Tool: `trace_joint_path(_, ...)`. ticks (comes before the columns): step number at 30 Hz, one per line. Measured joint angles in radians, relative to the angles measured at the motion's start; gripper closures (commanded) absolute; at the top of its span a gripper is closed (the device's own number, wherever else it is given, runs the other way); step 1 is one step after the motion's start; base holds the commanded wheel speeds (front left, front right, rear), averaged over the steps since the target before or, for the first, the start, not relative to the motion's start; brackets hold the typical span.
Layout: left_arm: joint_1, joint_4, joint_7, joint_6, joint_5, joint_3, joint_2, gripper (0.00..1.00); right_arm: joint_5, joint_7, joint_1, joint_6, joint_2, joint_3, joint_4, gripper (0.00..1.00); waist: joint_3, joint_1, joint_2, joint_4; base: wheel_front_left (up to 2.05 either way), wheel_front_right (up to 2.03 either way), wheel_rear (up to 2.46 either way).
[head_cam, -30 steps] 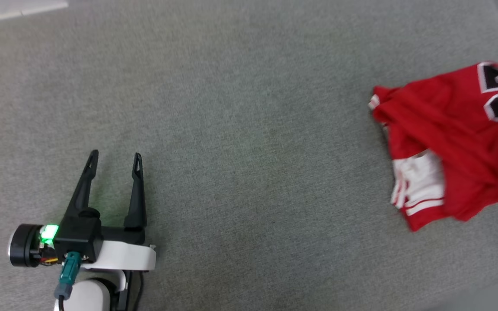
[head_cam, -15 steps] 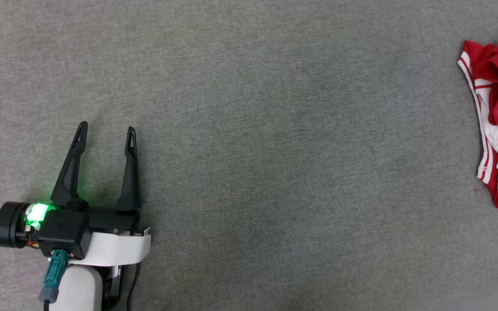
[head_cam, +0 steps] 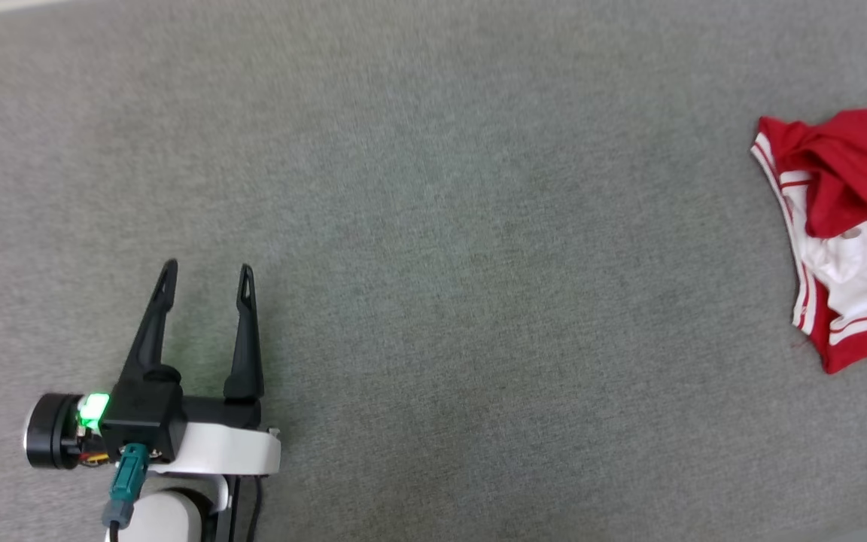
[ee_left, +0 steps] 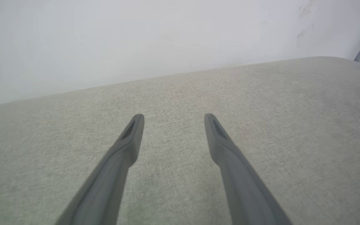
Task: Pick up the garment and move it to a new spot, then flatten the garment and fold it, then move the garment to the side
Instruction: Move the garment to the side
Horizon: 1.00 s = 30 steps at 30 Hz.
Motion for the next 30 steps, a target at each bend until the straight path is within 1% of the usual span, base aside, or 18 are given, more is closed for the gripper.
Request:
trace_joint_path(2, 0.019, 0.004, 0.0, 0.006, -0.002, 0.0, -0.009, 0.0, -0.046, -0.091, 0.0, 0.0, 0.008, -0.04, -0.015, 0.0, -0.036, 0.0, 0.0, 0.005, 0.0, 0.0, 0.0)
trace_joint_path(4, 0.043, 0.007, 0.0, 0.008, -0.01, 0.003, -0.014, 0.0, -0.095, -0.173, 0.004, 0.0, 0.034, -0.06, -0.038, 0.0, -0.074, -0.0001, 0.0, 0.011, 0.0, 0.0, 0.0)
trace_joint_path(10, 0.115, 0.013, 0.0, 0.017, -0.018, 0.007, -0.034, 0.0, -0.228, -0.405, 0.057, 0.0, 0.155, -0.145, -0.131, 0.0, -0.186, -0.0002, 0.0, 0.034, 0.0, 0.0, 0.0)
trace_joint_path(13, 0.141, 0.018, 0.0, 0.018, -0.019, 0.008, -0.041, 0.0, -0.279, -0.488, 0.117, 0.0, 0.23, -0.18, -0.204, 0.0, -0.234, -0.0002, 0.0, 0.052, 0.0, 0.0, 0.0)
trace_joint_path(18, 0.166, 0.029, 0.0, 0.02, -0.027, 0.012, -0.051, 0.0, -0.317, -0.537, 0.245, 0.0, 0.37, -0.234, -0.357, 0.0, -0.294, -0.0002, 0.0, 0.091, 0.0, 0.0, 0.0)
trace_joint_path(23, 0.187, 0.037, 0.0, 0.022, -0.03, 0.023, -0.059, 0.0, -0.328, -0.546, 0.401, 0.0, 0.492, -0.244, -0.509, 0.0, -0.338, -0.0003, 0.0, 0.134, 0.0, 0.0, 0.0)
trace_joint_path(26, 0.192, 0.039, 0.0, 0.021, -0.035, 0.031, -0.062, 0.0, -0.337, -0.549, 0.489, 0.0, 0.549, -0.231, -0.582, 0.0, -0.359, -0.0003, 0.0, 0.156, 0.0, 0.0, 0.0)
trace_joint_path(30, 0.207, 0.049, 0.0, 0.016, -0.035, 0.035, -0.066, 0.0, -0.342, -0.549, 0.608, 0.0, 0.612, -0.222, -0.611, 0.0, -0.385, -0.0003, 0.0, 0.18, 0.0, 0.0, 0.0)
